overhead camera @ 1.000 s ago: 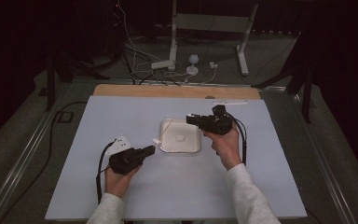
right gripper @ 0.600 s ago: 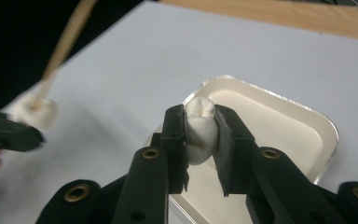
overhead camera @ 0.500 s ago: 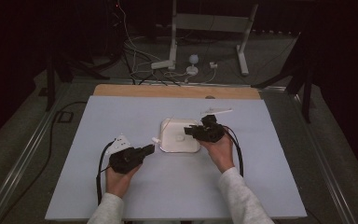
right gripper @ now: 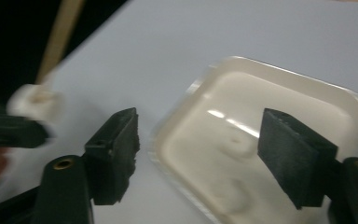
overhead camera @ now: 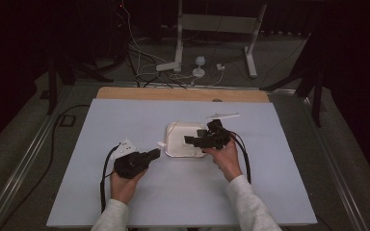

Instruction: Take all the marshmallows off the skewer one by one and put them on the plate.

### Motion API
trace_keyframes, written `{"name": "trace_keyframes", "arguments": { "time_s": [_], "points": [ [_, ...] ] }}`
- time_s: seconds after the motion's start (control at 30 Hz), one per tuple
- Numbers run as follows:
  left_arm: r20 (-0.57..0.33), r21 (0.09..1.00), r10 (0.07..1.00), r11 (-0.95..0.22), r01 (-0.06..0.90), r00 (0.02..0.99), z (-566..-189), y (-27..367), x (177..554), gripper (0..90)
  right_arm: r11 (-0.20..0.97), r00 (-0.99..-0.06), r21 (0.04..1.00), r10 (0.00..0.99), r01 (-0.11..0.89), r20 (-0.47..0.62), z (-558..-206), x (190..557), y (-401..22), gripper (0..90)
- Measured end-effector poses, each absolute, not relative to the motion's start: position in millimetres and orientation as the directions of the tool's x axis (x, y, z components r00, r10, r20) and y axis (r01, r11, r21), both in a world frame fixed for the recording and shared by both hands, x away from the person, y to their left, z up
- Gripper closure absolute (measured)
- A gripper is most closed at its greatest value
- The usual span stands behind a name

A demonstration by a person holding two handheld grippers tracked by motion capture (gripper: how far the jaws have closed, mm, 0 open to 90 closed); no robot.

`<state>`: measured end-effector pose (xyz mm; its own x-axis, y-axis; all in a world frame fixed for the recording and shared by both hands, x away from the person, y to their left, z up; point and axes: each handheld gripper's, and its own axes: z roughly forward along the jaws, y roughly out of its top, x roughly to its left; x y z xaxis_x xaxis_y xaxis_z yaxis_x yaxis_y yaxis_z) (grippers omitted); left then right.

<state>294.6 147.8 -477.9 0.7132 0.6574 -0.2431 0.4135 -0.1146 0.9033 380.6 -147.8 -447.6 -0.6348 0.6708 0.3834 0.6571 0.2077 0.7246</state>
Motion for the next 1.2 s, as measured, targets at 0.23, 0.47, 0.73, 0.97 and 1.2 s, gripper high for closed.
{"name": "trace_keyframes", "arguments": {
  "time_s": [0.23,0.47,0.73,0.97,1.2],
  "points": [
    [-0.24,0.904,0.66,-0.115,0.411,0.712,-478,146,294,90.0,0.192,-0.695,0.729,0.527,0.657,0.488,-442,368,-126,28.4],
    [-0.24,0.907,0.654,-0.112,0.405,0.718,-478,144,294,90.0,0.191,-0.707,0.721,0.471,0.666,0.527,-444,364,-109,34.9],
    [-0.236,0.914,0.64,-0.11,0.391,0.731,-478,139,293,90.0,0.205,-0.699,0.691,0.426,0.693,0.574,-447,363,-94,49.5],
    [-0.235,0.917,0.63,-0.11,0.384,0.741,-477,139,292,90.0,0.202,-0.676,0.66,0.396,0.724,0.621,-448,365,-90,63.5],
    [-0.226,0.915,0.62,-0.13,0.382,0.751,-478,139,293,90.0,0.181,-0.664,0.658,0.412,0.731,0.624,-445,366,-95,72.7]
  ]
}}
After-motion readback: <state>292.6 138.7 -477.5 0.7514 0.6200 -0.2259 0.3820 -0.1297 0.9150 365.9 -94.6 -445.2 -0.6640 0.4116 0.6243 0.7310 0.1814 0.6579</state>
